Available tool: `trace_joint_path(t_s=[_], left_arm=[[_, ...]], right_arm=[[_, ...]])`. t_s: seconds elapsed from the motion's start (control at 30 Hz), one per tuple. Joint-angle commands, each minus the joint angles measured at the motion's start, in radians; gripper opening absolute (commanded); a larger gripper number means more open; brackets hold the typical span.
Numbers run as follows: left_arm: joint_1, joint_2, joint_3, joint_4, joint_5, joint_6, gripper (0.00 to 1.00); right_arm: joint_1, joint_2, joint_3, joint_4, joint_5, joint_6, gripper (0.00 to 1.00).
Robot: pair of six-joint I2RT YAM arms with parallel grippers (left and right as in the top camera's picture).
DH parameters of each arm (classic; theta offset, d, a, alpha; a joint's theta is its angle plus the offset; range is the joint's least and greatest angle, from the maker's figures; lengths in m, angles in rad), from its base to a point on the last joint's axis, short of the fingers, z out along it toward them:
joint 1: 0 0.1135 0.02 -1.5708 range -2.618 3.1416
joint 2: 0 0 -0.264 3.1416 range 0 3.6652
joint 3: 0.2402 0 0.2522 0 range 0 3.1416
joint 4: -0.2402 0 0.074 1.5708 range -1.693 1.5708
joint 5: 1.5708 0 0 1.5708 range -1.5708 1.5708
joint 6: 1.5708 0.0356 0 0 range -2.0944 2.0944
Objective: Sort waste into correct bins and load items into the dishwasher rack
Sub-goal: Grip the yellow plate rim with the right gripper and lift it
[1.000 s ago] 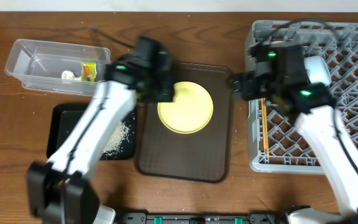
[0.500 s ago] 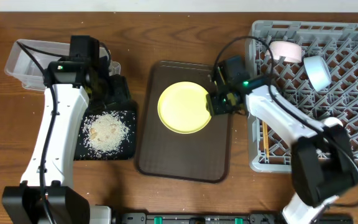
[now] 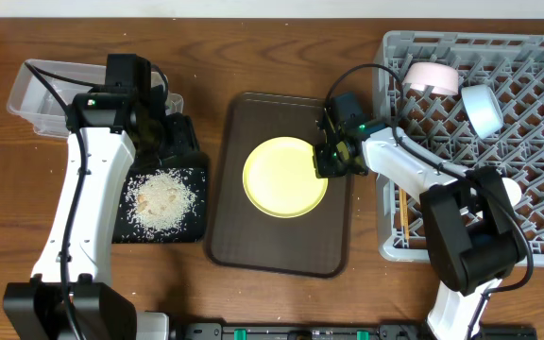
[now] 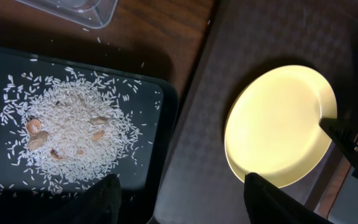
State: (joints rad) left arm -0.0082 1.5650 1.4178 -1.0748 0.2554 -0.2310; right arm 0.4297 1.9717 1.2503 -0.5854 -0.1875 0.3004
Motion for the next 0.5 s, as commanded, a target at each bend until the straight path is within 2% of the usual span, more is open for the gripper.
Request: trace_joint_path(t_s=[0.0,0.23,0.47], left_arm=[[0.003,-0.006,0.0,-0.006,-0.006,0.009,0.66],[0.003,-0.006,0.0,-0.005,-0.006,0.009,0.66],[0.003,-0.006,0.0,-0.005,-0.006,0.01,0.66]], right_arm=[[-0.011,-0.036,0.023,-0.013,0.035,-0.003,0.01],[-0.088,-0.249,0.097,-0.062,0.121,-0.076,0.01],[-0.184,-0.504,0.106,-0.073,0.378,-0.189,0.01]])
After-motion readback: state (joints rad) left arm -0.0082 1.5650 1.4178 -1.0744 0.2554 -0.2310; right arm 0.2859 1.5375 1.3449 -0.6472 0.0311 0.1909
